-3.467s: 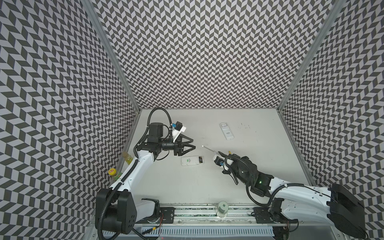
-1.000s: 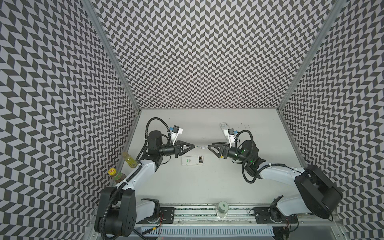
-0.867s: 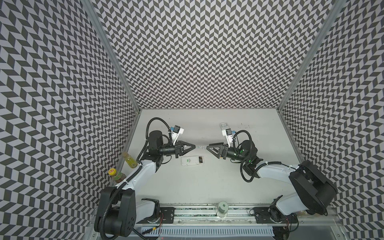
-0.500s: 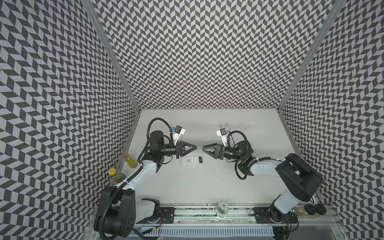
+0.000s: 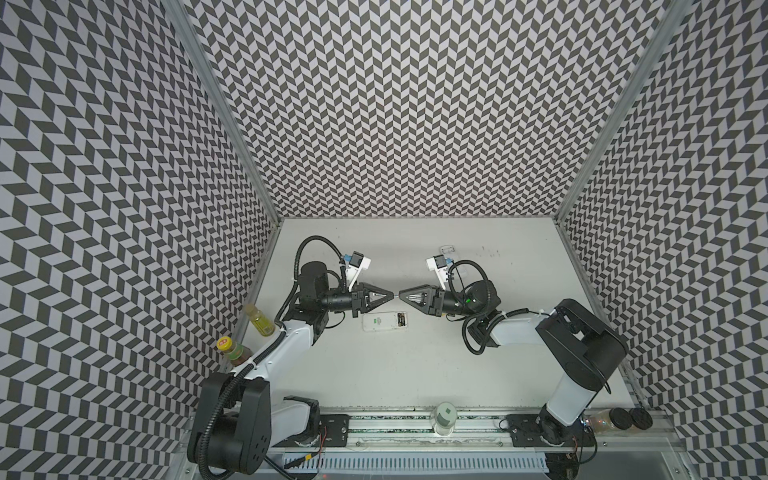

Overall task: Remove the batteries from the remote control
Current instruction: 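Lower the left gripper onto the remote while the right gripper draws back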

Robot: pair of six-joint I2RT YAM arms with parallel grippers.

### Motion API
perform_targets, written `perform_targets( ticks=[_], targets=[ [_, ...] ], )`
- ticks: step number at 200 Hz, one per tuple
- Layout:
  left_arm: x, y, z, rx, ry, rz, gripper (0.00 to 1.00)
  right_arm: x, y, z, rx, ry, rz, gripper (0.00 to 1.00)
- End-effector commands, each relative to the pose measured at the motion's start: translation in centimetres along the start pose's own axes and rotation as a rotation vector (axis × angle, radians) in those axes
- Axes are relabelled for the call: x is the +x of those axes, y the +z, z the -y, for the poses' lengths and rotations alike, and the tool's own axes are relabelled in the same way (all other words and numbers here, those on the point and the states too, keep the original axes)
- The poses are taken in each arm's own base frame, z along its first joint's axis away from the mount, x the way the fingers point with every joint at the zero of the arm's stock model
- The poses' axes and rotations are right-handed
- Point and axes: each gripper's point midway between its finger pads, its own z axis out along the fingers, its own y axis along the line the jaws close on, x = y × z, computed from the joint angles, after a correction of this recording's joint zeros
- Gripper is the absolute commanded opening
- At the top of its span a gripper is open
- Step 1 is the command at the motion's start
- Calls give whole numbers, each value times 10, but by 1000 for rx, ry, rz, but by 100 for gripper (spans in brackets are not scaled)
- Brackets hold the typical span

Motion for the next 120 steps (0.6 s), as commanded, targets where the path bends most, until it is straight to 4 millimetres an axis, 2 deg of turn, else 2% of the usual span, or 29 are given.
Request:
perform_targets(
  ticks=[1,9,16,39,59,77,120],
  targets=[
    [-7,0,-1,-22,41,15,0,-3,4,-12,-38,-46,-2,8],
    [-9,-1,0,-22,35,12,0,-4,3,-12,-33,-45,0,1],
    [-10,-1,0,-23,53,11,1,-4,0,-12,-30,-51,1,0],
    [-12,-5,-5,-48,103,14,35,-5,-12,-4,31,-71,18,0],
    [-19,-8,-7,-81,179,-8,52,-10,-27,0,91,-80,41,0],
    [-19,-13,-12,-117,256,-38,60,-12,-39,2,158,-135,40,0],
    [-10,-20,-45,-317,419,-185,68,-12,-72,20,393,-220,16,0]
  ],
)
